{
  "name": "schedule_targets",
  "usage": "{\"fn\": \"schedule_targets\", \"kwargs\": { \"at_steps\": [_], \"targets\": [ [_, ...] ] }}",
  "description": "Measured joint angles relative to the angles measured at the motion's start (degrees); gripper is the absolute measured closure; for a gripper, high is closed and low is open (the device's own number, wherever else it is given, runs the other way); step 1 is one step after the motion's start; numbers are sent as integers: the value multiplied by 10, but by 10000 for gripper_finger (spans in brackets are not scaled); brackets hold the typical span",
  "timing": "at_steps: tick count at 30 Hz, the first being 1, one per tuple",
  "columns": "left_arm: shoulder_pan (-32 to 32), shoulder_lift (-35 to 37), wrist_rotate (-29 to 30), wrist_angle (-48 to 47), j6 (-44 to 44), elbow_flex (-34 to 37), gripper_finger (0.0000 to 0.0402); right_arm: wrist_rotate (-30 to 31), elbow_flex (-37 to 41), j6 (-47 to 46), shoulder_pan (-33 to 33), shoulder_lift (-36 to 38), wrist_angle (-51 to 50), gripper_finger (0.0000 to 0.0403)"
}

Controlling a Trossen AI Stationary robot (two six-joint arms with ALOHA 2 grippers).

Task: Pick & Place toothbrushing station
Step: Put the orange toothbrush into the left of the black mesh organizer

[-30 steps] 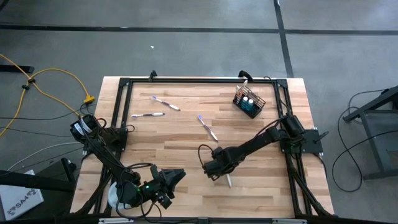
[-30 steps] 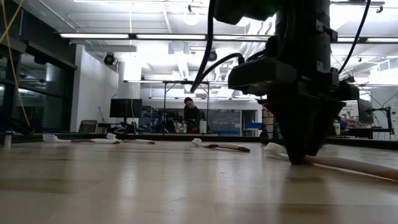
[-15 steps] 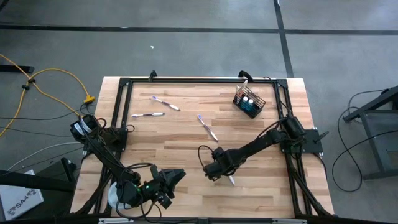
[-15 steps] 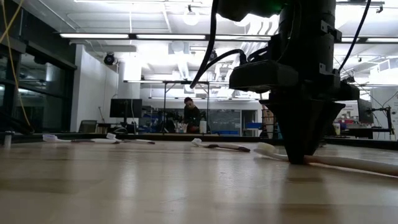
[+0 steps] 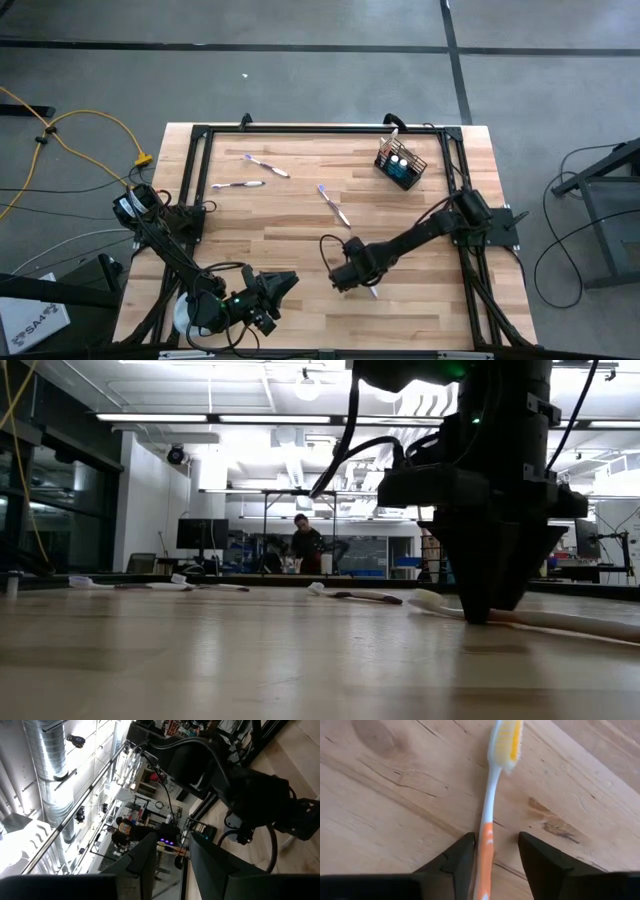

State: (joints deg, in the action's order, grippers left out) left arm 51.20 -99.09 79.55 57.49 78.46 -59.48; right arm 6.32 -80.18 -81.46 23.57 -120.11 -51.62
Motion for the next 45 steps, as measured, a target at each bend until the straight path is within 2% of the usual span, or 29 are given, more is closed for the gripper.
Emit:
{"fn": "schedule_targets", "kwargs": {
  "at_steps": [9, 21, 31, 37, 45],
  "targets": [
    [0, 0, 0, 0, 0, 0, 291, 6, 1, -21, 24, 0, 4, 251],
    [0, 0, 0, 0, 0, 0, 291, -6, 0, -18, 33, 0, 9, 285],
    [0, 0, 0, 0, 0, 0, 291, -7, 0, -24, 44, 0, 9, 283],
    [0, 0, 0, 0, 0, 0, 291, -9, 0, -23, 41, 0, 10, 314],
    [0, 0, 0, 0, 0, 0, 291, 11, 0, -8, 42, 0, 7, 388]
  ]
}}
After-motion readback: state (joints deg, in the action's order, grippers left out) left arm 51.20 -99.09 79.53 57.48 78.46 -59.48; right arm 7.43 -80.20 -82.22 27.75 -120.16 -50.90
